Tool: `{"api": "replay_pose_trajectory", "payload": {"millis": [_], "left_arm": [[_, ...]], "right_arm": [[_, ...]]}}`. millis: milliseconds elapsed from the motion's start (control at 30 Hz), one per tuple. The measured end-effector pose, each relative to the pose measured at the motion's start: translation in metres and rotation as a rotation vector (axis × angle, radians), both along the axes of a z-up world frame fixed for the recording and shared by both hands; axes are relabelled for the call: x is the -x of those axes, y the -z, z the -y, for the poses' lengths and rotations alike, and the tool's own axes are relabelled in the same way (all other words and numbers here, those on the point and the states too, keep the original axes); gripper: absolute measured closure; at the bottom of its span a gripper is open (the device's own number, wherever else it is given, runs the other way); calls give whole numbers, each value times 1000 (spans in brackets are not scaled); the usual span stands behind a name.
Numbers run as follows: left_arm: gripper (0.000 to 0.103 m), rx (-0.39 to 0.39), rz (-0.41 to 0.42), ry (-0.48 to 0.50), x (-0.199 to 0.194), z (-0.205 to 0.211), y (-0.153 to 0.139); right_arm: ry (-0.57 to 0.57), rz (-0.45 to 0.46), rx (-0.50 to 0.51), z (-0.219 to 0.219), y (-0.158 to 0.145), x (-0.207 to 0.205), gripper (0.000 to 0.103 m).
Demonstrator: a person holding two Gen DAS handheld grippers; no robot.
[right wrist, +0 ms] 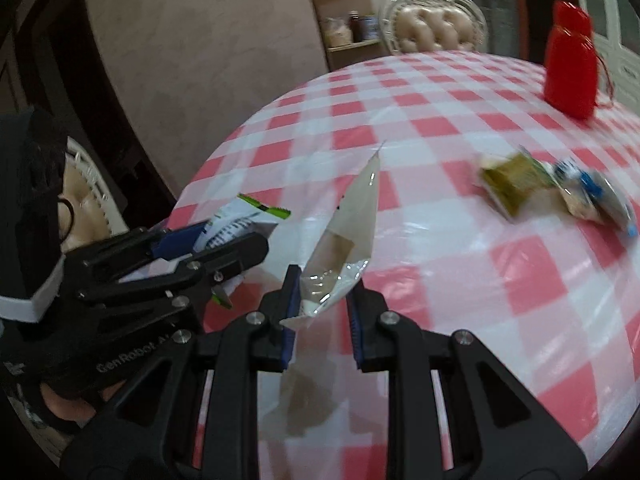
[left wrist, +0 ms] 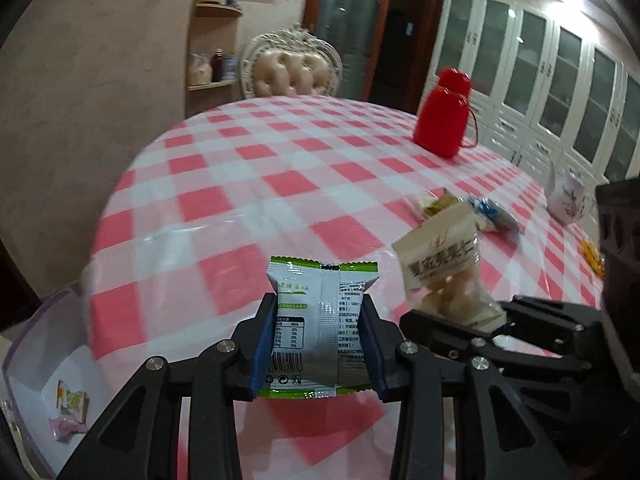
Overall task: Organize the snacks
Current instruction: 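Carry the biscuit packet and nut packet to the white box with both grippers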
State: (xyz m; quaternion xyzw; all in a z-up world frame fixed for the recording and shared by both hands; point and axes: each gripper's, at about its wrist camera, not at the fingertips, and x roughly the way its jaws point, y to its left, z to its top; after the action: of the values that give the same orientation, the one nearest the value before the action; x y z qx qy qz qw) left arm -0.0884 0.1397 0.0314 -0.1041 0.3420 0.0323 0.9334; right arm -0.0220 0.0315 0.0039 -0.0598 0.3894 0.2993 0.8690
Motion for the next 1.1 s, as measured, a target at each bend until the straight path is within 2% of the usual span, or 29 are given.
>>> {"api": "replay_pose_trajectory", "payload": {"millis": [333,600,733,900,1100], "left_arm": [[63,-9,11,-135,40,-62,4],[63,0,17,-269,78,-120,10],[63,3,-3,-333,87,-146,20],[63,-5,-45,-394,97,-172,37],[63,-41,-85,-480,105,-200,48]], "right_arm": [[-104,-13,14,-57,9,10,78],[-240,-74,-27,-114,18,22,77],[-311,-77,-15,-143,22,35,77],[-399,-59,45,-183,30,58,77],[-446,-68,107,-212,40,68,77]]}}
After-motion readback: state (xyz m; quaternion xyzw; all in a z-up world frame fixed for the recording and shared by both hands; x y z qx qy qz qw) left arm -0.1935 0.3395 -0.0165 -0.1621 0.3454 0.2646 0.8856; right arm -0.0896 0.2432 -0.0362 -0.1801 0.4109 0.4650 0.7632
